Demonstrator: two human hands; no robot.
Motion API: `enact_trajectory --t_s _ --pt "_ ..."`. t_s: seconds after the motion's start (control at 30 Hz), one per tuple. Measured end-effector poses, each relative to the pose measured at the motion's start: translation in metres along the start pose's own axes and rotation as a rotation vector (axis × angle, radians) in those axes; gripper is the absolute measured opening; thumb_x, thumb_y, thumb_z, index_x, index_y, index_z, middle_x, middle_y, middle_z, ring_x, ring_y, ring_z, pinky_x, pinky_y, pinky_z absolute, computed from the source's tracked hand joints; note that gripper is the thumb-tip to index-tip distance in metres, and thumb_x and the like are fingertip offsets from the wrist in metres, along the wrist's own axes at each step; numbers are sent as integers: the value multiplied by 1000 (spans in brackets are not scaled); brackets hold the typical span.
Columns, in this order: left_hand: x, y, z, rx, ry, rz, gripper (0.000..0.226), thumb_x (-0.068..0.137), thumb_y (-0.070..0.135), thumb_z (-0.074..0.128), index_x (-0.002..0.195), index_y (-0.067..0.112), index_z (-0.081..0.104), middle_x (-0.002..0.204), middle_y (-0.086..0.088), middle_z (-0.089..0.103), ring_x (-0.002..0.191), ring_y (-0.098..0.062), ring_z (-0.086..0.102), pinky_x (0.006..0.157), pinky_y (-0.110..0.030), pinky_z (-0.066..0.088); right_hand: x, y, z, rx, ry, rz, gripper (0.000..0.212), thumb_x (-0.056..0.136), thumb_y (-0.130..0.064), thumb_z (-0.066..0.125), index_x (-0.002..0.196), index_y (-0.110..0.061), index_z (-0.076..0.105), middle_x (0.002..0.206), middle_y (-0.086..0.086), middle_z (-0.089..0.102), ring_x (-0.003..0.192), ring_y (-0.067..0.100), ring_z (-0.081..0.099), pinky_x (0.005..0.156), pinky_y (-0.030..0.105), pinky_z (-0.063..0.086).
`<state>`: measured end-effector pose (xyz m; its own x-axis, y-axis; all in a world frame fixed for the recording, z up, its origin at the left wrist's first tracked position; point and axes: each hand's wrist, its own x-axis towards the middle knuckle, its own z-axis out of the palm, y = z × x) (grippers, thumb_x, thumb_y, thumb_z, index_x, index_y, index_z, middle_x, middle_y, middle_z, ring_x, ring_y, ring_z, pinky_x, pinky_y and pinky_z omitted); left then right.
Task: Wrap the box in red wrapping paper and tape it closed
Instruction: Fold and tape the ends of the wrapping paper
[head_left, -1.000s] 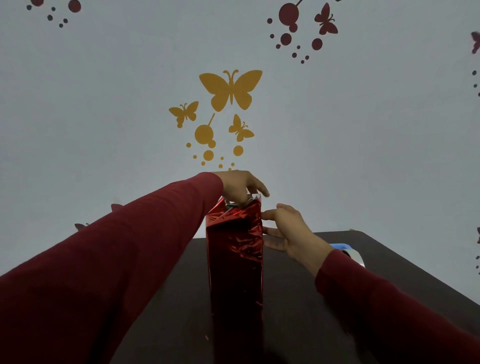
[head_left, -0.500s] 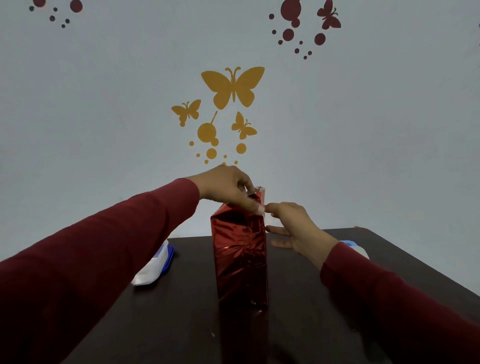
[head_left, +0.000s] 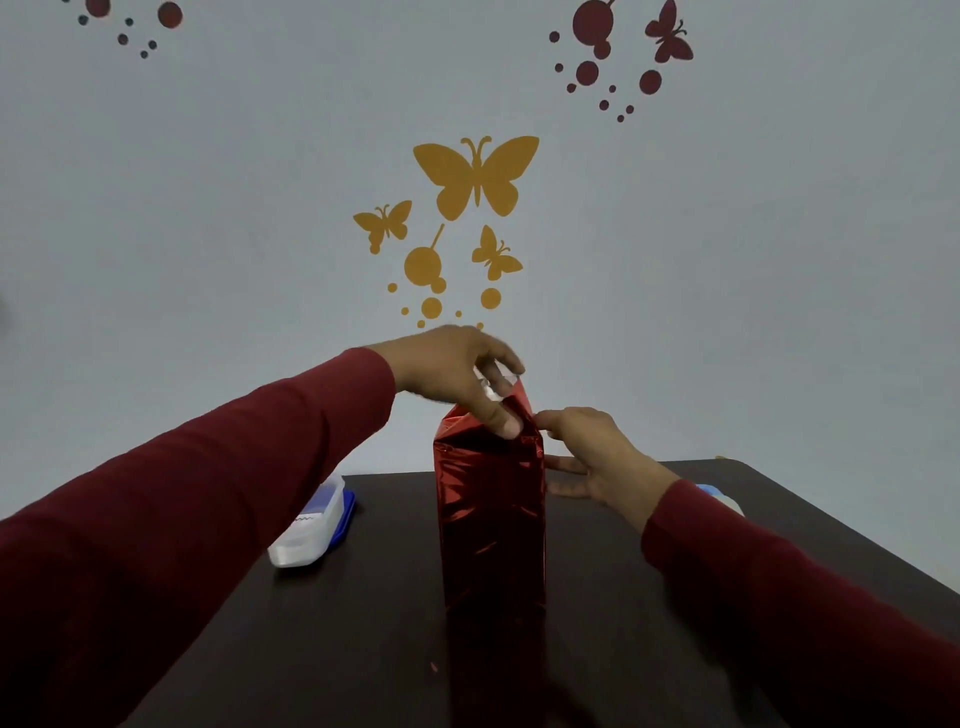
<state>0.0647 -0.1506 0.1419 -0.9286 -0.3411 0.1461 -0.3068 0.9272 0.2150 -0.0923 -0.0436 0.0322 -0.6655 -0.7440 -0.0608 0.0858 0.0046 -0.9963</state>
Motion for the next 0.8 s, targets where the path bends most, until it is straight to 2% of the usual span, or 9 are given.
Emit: enact_trajectory --t_s 0.07,0.13,0.27,0.37,0.47,0.53,0.67,0.73,0.8 --pt "-2 -6 5 13 11 30 62 77 36 90 133 31 64 101 12 77 90 0 69 91 -24 52 2 0 2 -32 5 -3 69 81 -25 81 142 -18 52 131 0 57 111 27 67 77 48 63" --pt "-6 -10 8 -110 157 91 42 84 26 85 124 24 72 89 8 80 83 -1 73 88 -22 54 1 -1 6 -53 11 -6 78 74 -25 83 145 -17 52 131 1 58 110 28 69 71 48 63" --pt "-15 -14 12 -316 440 170 14 94 27 76 101 15 81 83 6 79 75 -6 74 79 -21 58 -2 -6 10 -37 5 -3 81 71 -19 85 145 -16 52 131 3 57 112 31 66 63 45 64" --pt "-15 -23 25 -411 515 79 19 96 33 71 92 19 82 90 15 78 87 2 71 90 -26 56 -4 -8 13 -71 -8 -7 78 72 -21 85 142 -16 52 128 4 59 109 28 66 66 44 64" --pt "-10 -33 43 -447 456 -14 12 93 41 73 93 32 82 108 25 72 103 1 63 97 -29 50 -3 -7 16 -99 -17 -12 74 71 -19 85 137 -14 52 124 7 65 105 26 69 77 50 63" --pt "-6 -36 55 -475 405 -10 11 91 40 76 99 34 81 123 22 61 113 6 53 94 -22 38 -4 -6 16 -108 -23 -20 71 75 -19 85 137 -14 50 123 6 66 103 24 70 81 49 62" --pt "3 -37 67 -530 345 -38 14 89 34 78 103 38 81 151 7 42 140 -7 38 103 -28 30 -7 -7 16 -100 -21 -26 102 76 -21 88 159 -19 29 133 5 57 109 24 66 73 42 63" --pt "7 -36 68 -487 343 -65 15 90 31 77 103 37 81 154 4 40 143 -11 37 101 -27 32 -7 -6 16 -88 -14 -23 103 75 -20 88 159 -19 28 133 6 58 111 26 66 71 42 62" --pt "11 -38 67 -417 318 -90 16 91 26 75 104 33 81 148 -1 47 132 -13 45 93 -20 37 -7 -4 15 -84 -8 -31 102 75 -19 88 158 -18 30 134 6 58 112 26 66 69 42 61"
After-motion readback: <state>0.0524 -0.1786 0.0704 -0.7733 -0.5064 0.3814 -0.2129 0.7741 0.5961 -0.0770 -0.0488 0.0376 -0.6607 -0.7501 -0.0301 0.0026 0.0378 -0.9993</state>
